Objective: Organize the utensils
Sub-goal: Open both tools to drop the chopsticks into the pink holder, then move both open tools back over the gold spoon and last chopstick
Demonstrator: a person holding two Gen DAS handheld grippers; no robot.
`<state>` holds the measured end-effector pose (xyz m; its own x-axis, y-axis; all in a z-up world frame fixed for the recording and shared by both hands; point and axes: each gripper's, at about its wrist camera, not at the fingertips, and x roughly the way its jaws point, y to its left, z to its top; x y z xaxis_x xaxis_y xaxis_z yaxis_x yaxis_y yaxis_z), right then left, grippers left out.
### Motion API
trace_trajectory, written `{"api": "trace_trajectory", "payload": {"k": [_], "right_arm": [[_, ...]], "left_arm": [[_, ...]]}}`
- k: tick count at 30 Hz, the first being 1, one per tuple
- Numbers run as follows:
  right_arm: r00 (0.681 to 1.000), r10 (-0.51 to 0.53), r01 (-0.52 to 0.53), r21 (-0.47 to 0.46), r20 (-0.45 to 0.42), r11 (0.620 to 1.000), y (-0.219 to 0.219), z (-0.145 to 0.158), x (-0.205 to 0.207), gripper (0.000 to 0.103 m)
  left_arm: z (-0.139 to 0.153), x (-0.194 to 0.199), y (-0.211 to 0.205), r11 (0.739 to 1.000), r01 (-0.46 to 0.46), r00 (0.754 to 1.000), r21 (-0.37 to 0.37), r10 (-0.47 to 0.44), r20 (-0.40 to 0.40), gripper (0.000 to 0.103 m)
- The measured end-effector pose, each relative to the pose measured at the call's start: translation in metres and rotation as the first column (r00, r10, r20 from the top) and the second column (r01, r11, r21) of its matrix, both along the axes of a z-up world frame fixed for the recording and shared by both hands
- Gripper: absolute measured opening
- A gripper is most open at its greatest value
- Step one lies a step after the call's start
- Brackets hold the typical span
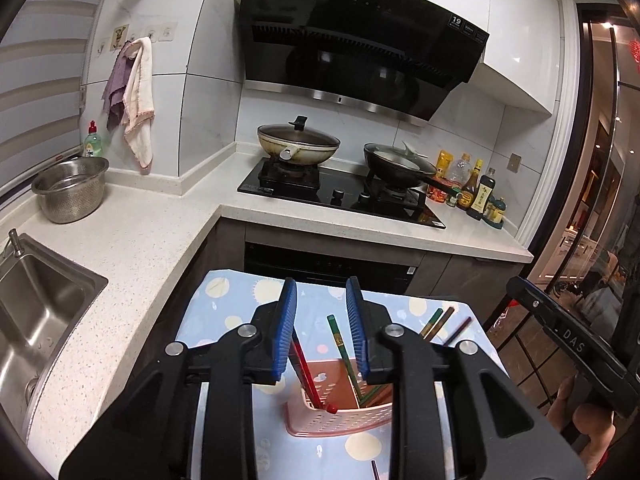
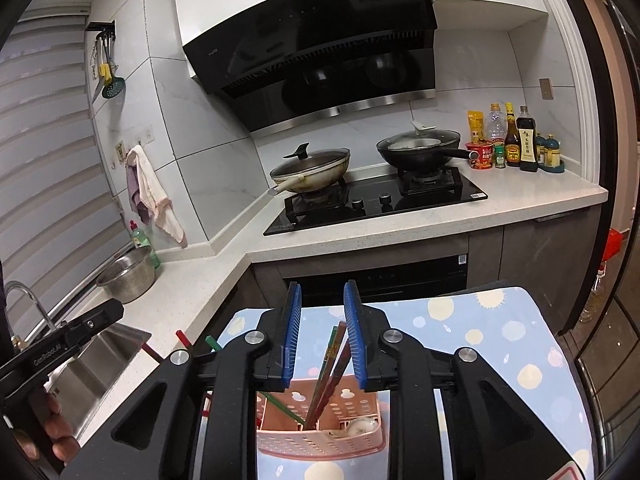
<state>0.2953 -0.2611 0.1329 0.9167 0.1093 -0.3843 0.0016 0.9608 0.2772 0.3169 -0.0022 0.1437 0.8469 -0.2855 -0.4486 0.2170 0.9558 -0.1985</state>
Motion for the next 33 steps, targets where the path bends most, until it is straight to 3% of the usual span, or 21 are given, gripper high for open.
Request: {"api": "trace_trajectory", "payload": {"k": [13,20,27,33], "right_arm": [[0.998,0.027,-0.028,-0.019,-0.053,0.999,0.009,-0.016,-0.042,0.023],[0.991,0.044,-0.048,-0.028,-0.127,0.998,0.016,-0.043,-0.074,0.023],[0.966,0.073,-0.084,-0.036,-0.247,0.996,0.026,-0.086,-0.114,0.023],[0.924,0.081,-0.109,-0.055,-0.375,0.993,0.04,-0.141,-0.153,0.023]], "left_arm": [[-0.008,-0.027,0.002,1.0,0.014,1.0,-0.001,-0.014,-0.019,0.025],[-0.033,-0.054,0.002,1.0,0.028,0.997,0.01,-0.027,-0.073,0.025],[-0.073,-0.08,0.006,0.999,0.037,0.986,0.017,-0.034,-0.161,0.025],[-0.114,-0.108,0.012,0.999,0.031,0.97,0.01,-0.027,-0.243,0.025]]}}
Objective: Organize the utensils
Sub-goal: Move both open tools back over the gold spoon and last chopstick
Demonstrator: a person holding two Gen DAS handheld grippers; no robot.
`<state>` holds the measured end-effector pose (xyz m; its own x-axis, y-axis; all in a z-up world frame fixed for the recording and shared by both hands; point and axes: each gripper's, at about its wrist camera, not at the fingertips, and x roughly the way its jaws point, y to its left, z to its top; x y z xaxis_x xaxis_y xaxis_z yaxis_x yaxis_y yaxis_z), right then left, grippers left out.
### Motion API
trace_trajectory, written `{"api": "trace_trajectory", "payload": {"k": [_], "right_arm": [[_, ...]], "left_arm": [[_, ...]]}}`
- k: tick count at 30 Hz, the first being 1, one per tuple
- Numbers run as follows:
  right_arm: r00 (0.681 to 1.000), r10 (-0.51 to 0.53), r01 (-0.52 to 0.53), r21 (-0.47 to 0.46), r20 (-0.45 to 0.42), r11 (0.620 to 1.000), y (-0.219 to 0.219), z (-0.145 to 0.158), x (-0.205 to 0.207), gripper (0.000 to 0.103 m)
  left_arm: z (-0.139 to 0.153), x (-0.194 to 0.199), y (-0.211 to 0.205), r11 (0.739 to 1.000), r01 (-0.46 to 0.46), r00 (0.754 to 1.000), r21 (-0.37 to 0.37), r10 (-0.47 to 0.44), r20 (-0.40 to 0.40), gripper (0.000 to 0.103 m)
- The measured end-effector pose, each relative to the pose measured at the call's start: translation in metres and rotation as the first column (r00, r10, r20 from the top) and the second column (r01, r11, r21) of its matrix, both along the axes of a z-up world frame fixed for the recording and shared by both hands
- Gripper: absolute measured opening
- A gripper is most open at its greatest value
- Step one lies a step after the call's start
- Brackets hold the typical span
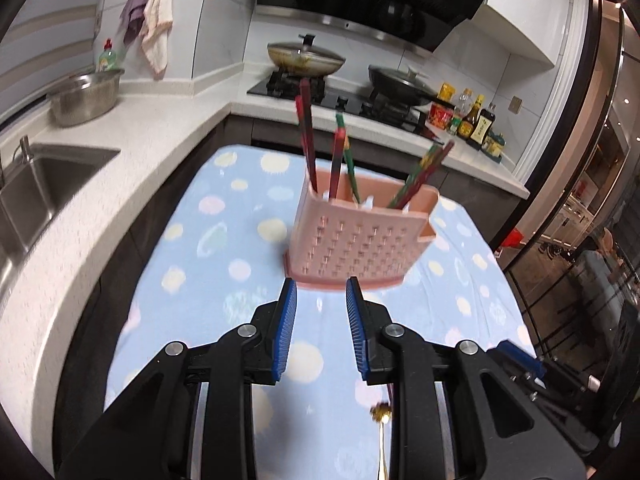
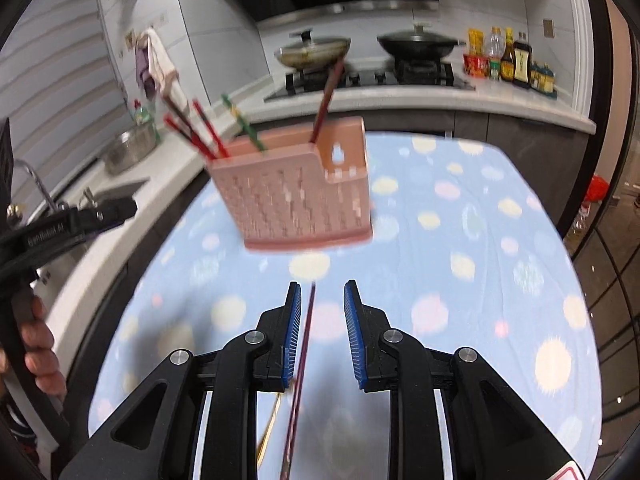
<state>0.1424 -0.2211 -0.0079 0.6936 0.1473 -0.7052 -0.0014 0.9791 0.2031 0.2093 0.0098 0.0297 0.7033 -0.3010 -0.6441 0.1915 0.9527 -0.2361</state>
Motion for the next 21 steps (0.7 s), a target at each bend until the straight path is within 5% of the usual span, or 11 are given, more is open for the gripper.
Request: {"api": "trace_trajectory", "payload": {"k": [10,21], "right_arm": [[0.984,0.07,-0.072,-0.004,-0.161,0.997,0.032,-0.068,-0.052,0.023],[0.968,0.12,-0.122,0.004,-0.22,0.993,0.047,-0.088,-0.064,0.023]], "left_arm": [[-0.064,-0.044,-0.005,0.999,0.022,0.988,0.032,-0.017,-0.153,0.025],[-0.1,-0.079,-0.005,0.997,0.041,0.968,0.058,-0.026,-0.25,0.025]]}}
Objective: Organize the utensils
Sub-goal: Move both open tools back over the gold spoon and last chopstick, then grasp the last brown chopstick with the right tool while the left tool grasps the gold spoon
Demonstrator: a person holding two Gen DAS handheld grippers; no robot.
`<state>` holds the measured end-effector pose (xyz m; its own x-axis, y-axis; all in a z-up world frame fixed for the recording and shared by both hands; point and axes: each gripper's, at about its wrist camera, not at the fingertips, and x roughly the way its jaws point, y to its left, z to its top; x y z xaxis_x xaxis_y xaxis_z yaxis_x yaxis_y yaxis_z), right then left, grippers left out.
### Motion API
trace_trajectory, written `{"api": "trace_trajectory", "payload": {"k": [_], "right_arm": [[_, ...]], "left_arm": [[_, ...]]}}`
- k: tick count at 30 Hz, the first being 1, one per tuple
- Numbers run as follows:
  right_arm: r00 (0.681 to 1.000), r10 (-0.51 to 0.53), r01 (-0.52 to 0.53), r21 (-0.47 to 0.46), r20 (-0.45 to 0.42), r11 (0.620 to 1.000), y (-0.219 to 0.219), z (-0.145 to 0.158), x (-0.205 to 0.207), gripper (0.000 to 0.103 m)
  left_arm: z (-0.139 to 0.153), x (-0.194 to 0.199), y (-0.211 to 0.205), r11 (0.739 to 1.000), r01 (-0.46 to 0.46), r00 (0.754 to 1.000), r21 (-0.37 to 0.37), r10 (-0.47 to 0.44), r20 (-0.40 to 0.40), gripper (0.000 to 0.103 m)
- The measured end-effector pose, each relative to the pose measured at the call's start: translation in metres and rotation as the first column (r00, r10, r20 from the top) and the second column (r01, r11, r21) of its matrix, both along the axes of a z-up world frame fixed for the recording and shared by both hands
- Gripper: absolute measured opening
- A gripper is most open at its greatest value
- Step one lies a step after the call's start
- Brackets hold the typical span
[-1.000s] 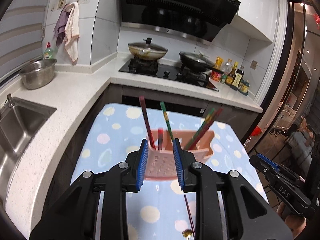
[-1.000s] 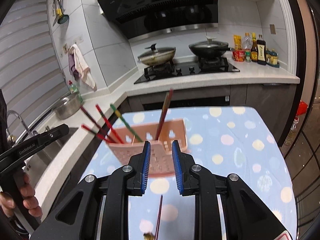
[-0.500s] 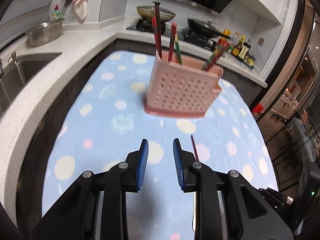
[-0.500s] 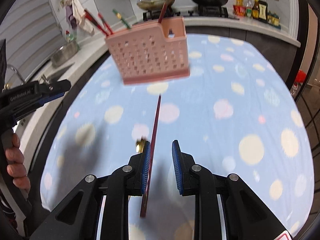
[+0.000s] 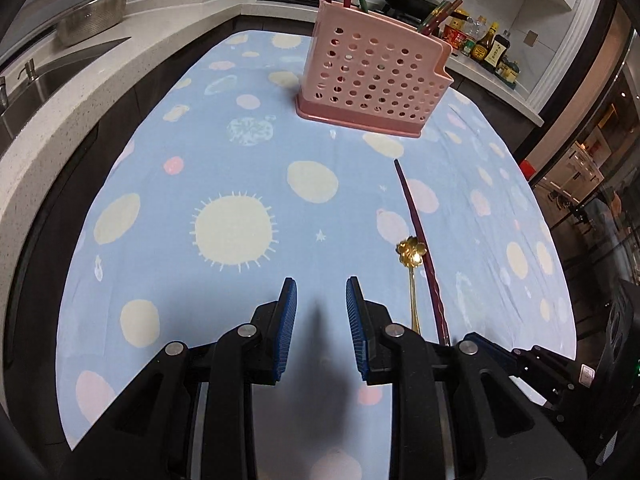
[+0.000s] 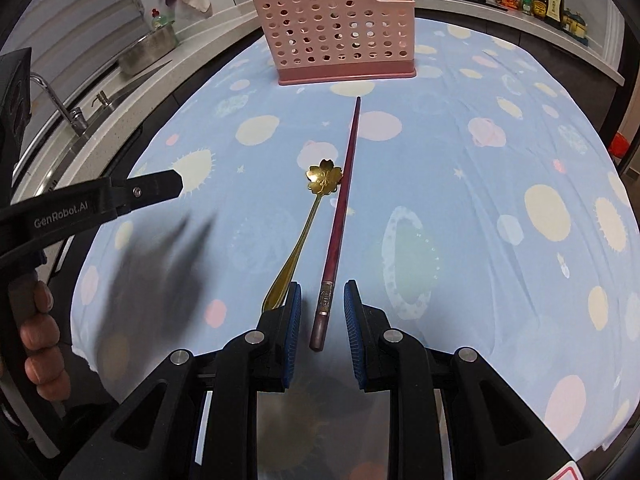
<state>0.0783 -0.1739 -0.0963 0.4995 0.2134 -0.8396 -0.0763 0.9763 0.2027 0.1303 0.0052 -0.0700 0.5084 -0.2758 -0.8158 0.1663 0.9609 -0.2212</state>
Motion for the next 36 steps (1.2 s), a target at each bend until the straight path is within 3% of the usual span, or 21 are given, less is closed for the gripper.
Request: {"api": "trace_trajectory", "payload": {"k": [11,19,25,29,36], "right_arm": [[0.999,0.018,-0.018,-0.008,-0.027,1.0,0.006,-0.009,-0.001,0.022],[1.0,-0.01,0.009,-0.027,-0.026,1.0,0.001,-0.012,0.002,0.009],[0.998,-0.066,0.066,-0.02,-0.014,0.998,-0.013,-0.01,0.0,0.007],[0.994,-0.106,0.106,-0.009,-0.009,0.994,-0.025,-0.009,-0.003,0.007],[0.989,-0.145,0.145,0.005,-0.01,0.989,-0.038,-0.009,-0.01,0.007]], "left_arm": [[-0.005,-0.013,-0.006,1.0,0.028,0.999,0.004,-0.028,-0.017,0.025],[-0.008,-0.014,-0.008,0.999,0.037,0.999,0.005,-0.037,-0.027,0.025],[-0.01,-0.017,-0.016,0.998,0.068,0.997,-0.003,-0.068,-0.036,0.025],[-0.013,-0.022,-0.027,0.995,0.101,0.994,-0.012,-0.102,-0.042,0.036],[-0.022,-0.027,-0.051,0.984,0.178,0.982,-0.022,-0.179,-0.067,0.039]]}}
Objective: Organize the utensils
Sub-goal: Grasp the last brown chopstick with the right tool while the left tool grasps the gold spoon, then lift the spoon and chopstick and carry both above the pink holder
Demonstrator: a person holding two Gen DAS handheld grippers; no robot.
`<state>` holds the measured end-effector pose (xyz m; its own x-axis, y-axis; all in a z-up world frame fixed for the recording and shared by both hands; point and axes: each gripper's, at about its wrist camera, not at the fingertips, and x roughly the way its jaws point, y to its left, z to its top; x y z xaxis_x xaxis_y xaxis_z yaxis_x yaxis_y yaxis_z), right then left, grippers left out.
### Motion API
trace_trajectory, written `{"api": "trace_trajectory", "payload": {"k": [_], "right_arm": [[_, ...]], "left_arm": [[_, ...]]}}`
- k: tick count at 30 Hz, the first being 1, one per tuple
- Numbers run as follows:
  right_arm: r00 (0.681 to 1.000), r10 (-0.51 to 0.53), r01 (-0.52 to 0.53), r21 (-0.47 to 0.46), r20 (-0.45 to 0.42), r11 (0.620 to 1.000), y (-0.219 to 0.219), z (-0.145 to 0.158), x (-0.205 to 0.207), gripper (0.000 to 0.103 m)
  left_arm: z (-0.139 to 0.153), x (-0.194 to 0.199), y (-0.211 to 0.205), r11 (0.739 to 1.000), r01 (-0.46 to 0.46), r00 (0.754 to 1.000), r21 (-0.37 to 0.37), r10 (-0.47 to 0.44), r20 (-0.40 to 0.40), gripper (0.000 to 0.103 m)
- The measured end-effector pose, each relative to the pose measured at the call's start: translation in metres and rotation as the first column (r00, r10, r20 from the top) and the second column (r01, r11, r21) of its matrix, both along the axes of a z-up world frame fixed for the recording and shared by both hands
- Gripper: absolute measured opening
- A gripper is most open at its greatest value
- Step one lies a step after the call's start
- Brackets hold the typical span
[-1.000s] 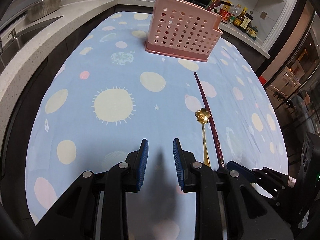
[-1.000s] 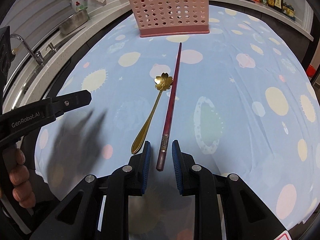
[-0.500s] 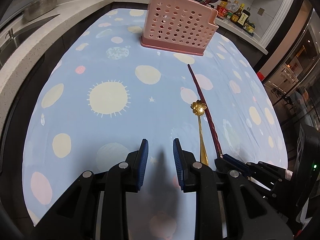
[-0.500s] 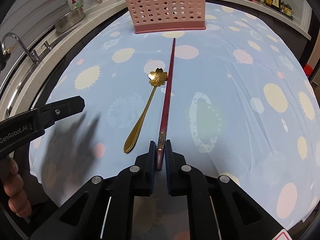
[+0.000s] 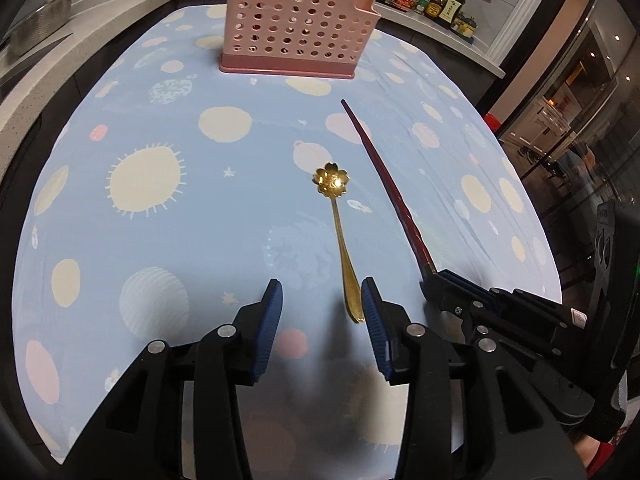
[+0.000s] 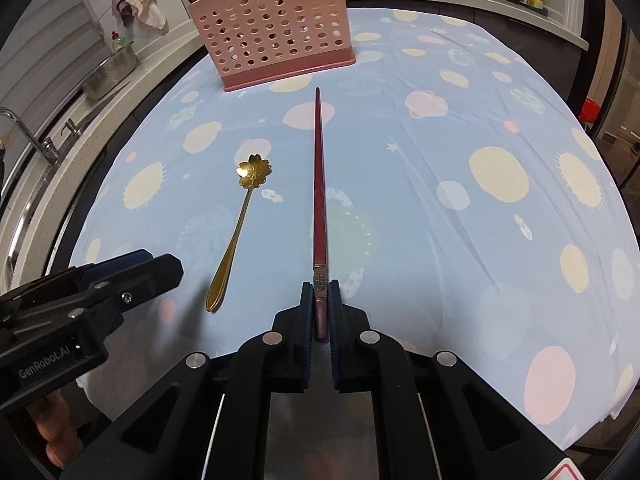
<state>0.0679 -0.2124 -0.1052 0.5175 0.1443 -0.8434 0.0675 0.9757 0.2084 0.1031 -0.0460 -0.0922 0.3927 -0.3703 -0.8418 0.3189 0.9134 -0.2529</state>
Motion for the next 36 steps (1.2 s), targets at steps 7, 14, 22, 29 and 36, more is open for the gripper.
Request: {"api": "trace_trajectory", "payload": {"k": [7,14,22,29,36], "right_arm": [[1.0,-0.008,0.008,0.005,-0.003,1.0,-0.003,-0.002,-0.005,0.007],[1.0,-0.008,0.008,0.01,-0.001,1.0,-0.005,-0.002,-0.006,0.007],[1.0,-0.008,0.008,0.011,-0.001,1.0,-0.005,-0.002,-0.006,0.007],[1.0,-0.008,0.008,0.01,0.0,1.0,-0.005,-0.003,-0.007,0.007],[1.0,-0.008,0.008,0.013,0.006,1.0,-0.004,0.001,-0.007,0.007]], "left_arm": [[-0.01,0.001,-0.015,0.999,0.035,0.999,-0.01,-0.036,-0.027,0.039],[-0.018,0.001,-0.022,0.999,0.047,0.998,0.001,-0.047,-0.04,0.038],[-0.022,0.002,-0.021,0.999,0.047,0.998,-0.012,-0.048,-0.044,0.014],[-0.023,0.002,-0.017,0.998,0.042,0.998,-0.037,-0.043,-0.047,0.011],[-0.013,0.001,-0.009,0.999,0.025,0.999,-0.038,-0.026,-0.026,0.011]]}}
